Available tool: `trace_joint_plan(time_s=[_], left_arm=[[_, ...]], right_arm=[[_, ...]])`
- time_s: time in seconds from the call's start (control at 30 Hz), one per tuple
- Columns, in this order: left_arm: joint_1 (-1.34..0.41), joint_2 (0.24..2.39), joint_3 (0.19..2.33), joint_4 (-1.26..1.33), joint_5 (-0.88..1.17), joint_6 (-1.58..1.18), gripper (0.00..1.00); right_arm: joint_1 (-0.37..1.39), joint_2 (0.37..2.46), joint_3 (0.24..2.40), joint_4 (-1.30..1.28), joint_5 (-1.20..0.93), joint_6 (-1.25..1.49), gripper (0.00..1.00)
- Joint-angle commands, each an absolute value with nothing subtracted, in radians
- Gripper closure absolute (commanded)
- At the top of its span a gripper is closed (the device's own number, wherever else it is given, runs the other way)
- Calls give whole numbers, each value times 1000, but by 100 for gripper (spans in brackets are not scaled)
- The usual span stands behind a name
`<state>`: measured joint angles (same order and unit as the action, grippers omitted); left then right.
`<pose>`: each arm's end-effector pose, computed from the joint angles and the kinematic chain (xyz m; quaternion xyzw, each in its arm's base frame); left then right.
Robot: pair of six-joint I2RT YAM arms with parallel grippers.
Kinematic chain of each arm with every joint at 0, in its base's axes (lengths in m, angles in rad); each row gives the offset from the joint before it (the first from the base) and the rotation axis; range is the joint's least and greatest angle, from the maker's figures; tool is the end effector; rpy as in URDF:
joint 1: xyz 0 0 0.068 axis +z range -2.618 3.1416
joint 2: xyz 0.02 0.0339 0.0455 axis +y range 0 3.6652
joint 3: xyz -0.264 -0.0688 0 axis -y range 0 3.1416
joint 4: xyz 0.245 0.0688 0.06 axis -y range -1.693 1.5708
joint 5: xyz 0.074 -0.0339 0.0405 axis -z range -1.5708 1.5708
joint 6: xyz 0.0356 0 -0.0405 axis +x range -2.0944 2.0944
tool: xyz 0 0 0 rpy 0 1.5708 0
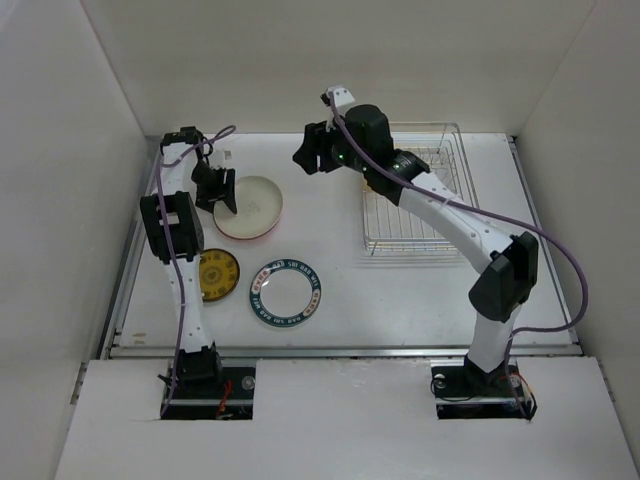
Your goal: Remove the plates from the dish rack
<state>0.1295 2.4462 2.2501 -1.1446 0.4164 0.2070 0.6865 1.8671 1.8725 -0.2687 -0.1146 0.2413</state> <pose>0.4967 0.0502 0.1900 0.0614 0.9703 -0.1836 0.1451 0.3434 0.2867 0.3989 -0.2089 0.7653 0.3123 0.5227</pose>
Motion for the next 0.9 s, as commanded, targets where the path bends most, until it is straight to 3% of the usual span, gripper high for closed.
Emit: trace_joint_plan(time_s=[0.0,0.17,0.27,0.37,0.57,0.73,0.87], left_arm=[[111,2434,2293,-1252,276,282,46],[89,2381,2223,-1207,112,325,36],[60,2339,2204,-1197,112,353,33],[60,2310,2204,-1187,112,353,33],[51,2255,2195,-1166,66,313,33],[12,2209,2138,-1100,-98,324,32],[-29,2187,2129,-1098,-103,344,32]], right_arm=[[681,1803,1858,-258,-97,222,37],[681,1802,1899,-316,-13,222,34],[660,1854,2027,-429,249,262,30],[620,1896,2106,-547,362,346,27],[529,1954,2178,-630,434,371,27],[529,1928,2094,-597,411,371,27],[516,1917,2040,-583,434,362,26]])
